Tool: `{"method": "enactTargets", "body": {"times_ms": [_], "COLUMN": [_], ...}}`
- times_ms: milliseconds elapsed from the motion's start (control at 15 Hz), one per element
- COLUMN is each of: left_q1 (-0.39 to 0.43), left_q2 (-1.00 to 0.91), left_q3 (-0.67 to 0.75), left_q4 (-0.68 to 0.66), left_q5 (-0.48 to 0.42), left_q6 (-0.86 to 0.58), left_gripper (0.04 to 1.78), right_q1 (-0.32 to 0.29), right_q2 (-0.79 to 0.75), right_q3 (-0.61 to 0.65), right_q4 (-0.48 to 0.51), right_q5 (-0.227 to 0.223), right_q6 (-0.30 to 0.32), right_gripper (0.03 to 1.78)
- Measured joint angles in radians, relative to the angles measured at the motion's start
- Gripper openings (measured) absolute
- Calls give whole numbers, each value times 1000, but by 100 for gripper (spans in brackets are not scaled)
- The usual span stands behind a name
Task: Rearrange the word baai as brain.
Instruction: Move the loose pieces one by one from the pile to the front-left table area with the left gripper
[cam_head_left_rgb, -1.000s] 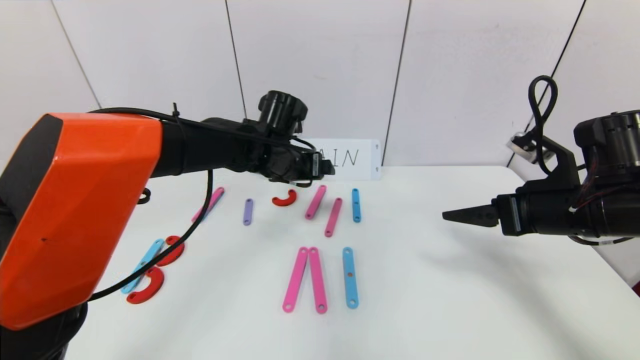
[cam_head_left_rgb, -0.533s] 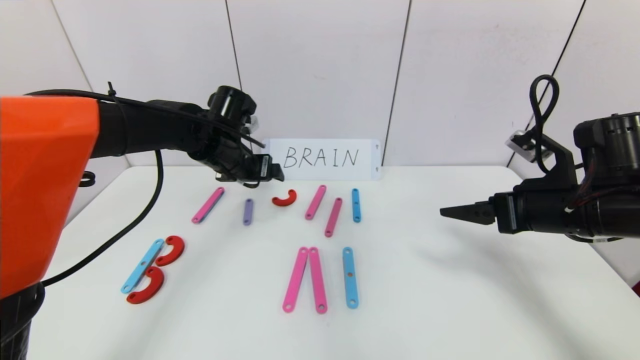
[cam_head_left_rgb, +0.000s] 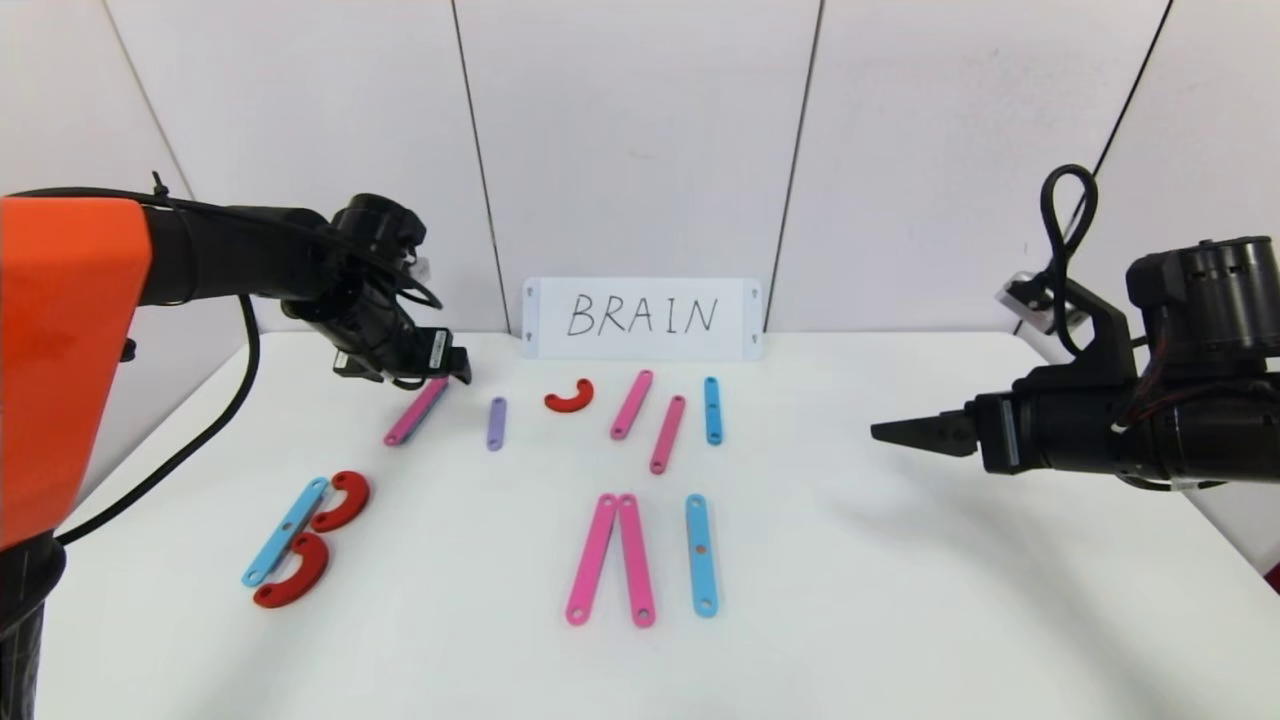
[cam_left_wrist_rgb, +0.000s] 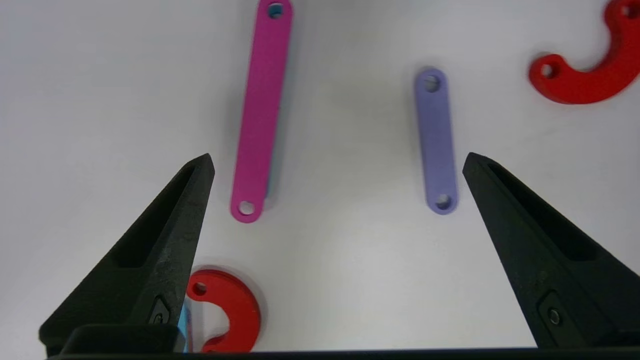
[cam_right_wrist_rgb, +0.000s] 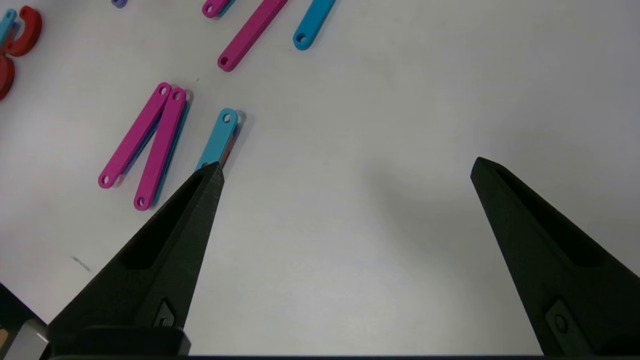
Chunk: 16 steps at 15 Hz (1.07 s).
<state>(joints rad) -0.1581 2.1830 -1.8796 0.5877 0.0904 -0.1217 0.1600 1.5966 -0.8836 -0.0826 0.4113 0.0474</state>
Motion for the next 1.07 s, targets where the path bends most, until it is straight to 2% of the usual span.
{"method": "enactTargets", "body": {"times_ms": [400, 800, 933, 1067], "left_q1": [83, 105, 106, 107], "left_q2": [81, 154, 168, 175], "left_q3": [-17, -42, -49, -53], "left_q4": [-16, -18, -19, -21], "left_q5": [-3, -8, -10, -20], "left_q6": [-3, -10, -12, -13], "left_gripper": [174, 174, 169, 153], "right_q1": [2, 2, 2, 2], "right_q2": [4, 8, 9, 12], "right_q3": [1, 1, 1, 1], "right_q4": [0, 0, 0, 0], "right_q5": [0, 0, 0, 0], "right_q6": [0, -1, -3, -5], "right_gripper": [173, 173, 173, 173]}}
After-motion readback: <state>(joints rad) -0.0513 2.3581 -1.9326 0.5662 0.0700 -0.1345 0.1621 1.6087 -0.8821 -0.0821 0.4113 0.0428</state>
